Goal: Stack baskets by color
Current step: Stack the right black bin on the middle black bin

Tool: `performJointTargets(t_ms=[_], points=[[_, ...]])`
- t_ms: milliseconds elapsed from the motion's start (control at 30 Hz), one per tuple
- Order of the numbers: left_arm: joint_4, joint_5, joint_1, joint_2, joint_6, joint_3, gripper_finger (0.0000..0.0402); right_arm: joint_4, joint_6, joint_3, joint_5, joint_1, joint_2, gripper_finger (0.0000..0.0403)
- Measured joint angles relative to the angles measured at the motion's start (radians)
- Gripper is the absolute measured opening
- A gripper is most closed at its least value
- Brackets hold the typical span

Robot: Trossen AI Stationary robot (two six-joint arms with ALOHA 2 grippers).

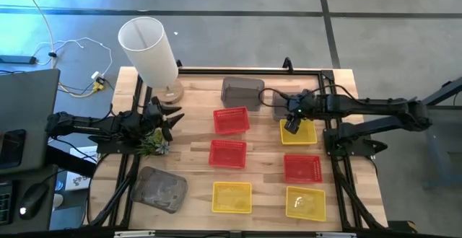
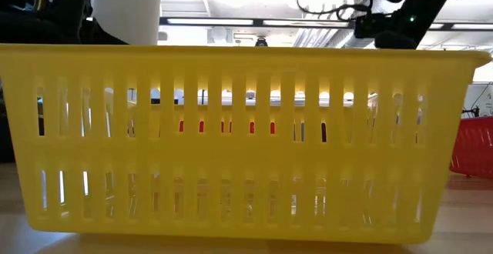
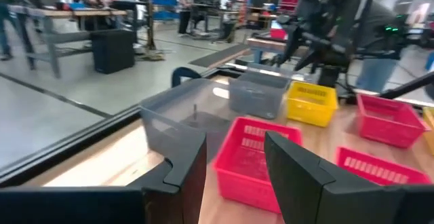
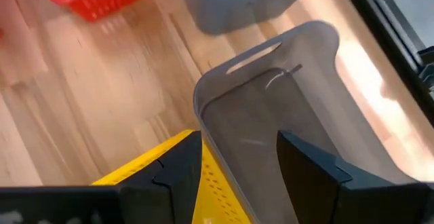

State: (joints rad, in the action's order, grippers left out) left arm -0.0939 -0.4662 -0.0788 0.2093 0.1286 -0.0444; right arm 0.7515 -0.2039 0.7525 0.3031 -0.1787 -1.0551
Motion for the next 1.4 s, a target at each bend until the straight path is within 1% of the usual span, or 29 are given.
performJointTargets(t_ms=[333, 467, 800, 933, 1133, 1300, 1400], points=[[0.000, 0.043, 0.000, 0.000, 0.036, 0.000, 0.0135, -0.001, 0.003, 0.000, 0.000, 0.000, -0.149, 0.0178], [0.000, 0.046, 0.000, 0.000, 0.035, 0.000, 0.0135, 0.000, -0.004, 0.000, 0.025, -0.001, -0.197, 0.0178], [0.014, 0.045, 0.000, 0.000, 0.036, 0.000, 0.0135, 0.000, -0.006, 0.000, 0.027, -0.063, -0.270, 0.0175], [0.029, 0.045, 0.000, 0.000, 0.036, 0.000, 0.0135, -0.001, -0.005, 0.000, 0.009, -0.091, -0.287, 0.0147], [0.031, 0.045, 0.000, 0.000, 0.036, 0.000, 0.0135, -0.004, -0.005, 0.000, -0.047, -0.103, -0.287, 0.0074], [0.031, 0.045, 0.000, 0.000, 0.036, 0.000, 0.0135, -0.005, -0.004, 0.000, -0.052, -0.103, -0.287, 0.0012], [0.030, 0.045, 0.000, 0.000, 0.036, 0.000, 0.0135, -0.004, -0.011, 0.000, -0.046, -0.102, -0.287, 0.0006]])
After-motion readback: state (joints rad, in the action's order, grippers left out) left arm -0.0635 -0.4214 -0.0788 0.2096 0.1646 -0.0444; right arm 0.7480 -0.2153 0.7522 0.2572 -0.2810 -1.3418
